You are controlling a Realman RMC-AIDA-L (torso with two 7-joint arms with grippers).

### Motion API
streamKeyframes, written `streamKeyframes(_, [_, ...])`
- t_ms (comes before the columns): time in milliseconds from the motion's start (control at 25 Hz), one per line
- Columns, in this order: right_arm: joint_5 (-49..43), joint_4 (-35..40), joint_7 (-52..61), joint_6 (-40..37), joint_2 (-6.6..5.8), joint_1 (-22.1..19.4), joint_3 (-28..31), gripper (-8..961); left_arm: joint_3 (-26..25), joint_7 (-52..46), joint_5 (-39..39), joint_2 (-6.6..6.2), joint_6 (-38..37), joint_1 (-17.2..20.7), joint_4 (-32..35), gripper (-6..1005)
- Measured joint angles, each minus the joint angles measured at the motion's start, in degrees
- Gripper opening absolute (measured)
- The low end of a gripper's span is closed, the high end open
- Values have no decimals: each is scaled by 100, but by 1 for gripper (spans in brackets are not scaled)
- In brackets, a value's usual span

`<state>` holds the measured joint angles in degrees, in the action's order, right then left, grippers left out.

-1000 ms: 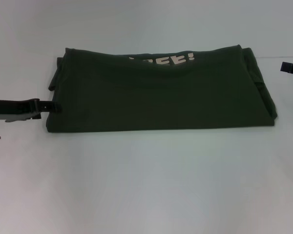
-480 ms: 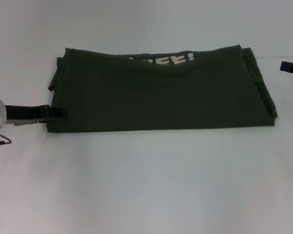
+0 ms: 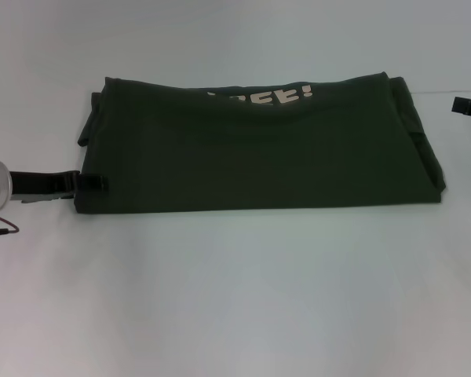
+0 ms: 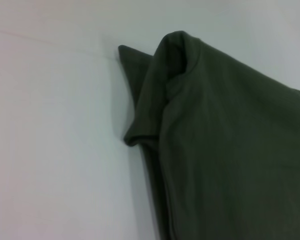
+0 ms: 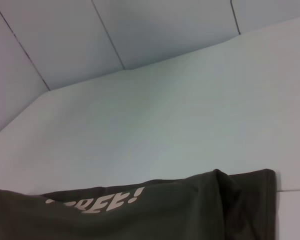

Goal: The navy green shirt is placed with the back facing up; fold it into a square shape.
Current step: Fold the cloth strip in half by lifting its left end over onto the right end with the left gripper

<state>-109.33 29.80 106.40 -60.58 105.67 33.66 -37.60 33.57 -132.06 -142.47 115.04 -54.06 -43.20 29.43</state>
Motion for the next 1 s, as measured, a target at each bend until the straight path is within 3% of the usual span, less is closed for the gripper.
streamKeyframes(1000, [0,0,-4,3,-3,18,-2,799,44,-8,-9,10,-233,-31,-62,743])
